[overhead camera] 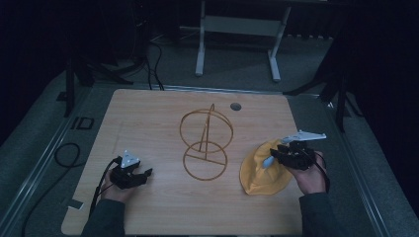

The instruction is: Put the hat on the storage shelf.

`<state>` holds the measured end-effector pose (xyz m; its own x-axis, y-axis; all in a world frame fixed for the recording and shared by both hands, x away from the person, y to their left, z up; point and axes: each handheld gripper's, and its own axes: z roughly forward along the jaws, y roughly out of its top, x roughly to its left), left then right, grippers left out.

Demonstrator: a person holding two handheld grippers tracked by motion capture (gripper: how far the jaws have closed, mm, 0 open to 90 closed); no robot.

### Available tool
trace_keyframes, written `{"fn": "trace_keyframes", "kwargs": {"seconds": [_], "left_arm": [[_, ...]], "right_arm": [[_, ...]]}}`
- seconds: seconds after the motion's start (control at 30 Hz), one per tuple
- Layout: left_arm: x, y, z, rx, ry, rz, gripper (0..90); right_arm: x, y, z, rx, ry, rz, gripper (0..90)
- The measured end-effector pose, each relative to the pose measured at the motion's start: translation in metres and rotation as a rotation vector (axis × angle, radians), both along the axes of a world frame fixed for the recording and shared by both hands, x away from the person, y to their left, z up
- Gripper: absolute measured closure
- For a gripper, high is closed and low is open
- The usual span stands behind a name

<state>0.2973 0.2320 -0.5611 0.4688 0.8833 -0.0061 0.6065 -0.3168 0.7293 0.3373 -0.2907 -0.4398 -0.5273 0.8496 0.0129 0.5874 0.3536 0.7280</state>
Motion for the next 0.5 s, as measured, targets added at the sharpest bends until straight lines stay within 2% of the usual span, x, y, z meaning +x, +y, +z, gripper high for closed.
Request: {"fn": "trace_keyframes", "kwargs": {"seconds": [0.17, 0.33, 0.5], "left_arm": [[0.0, 0.0, 0.0, 0.0, 0.0, 0.0, 40.1], [0.0, 0.0, 0.0, 0.0, 0.0, 0.0, 40.1], [0.0, -0.0001, 0.0, 0.0, 0.0, 0.001, 40.1]], "right_arm": [[0.0004, -0.001, 0.0003, -0.003, 0.002, -0.009, 78.8], [-0.0002, -0.0034, 0.0016, -0.01, -0.003, -0.024, 84.5], [-0.0015, -0.0033, 0.005, -0.024, -0.011, -0.024, 85.7]]}}
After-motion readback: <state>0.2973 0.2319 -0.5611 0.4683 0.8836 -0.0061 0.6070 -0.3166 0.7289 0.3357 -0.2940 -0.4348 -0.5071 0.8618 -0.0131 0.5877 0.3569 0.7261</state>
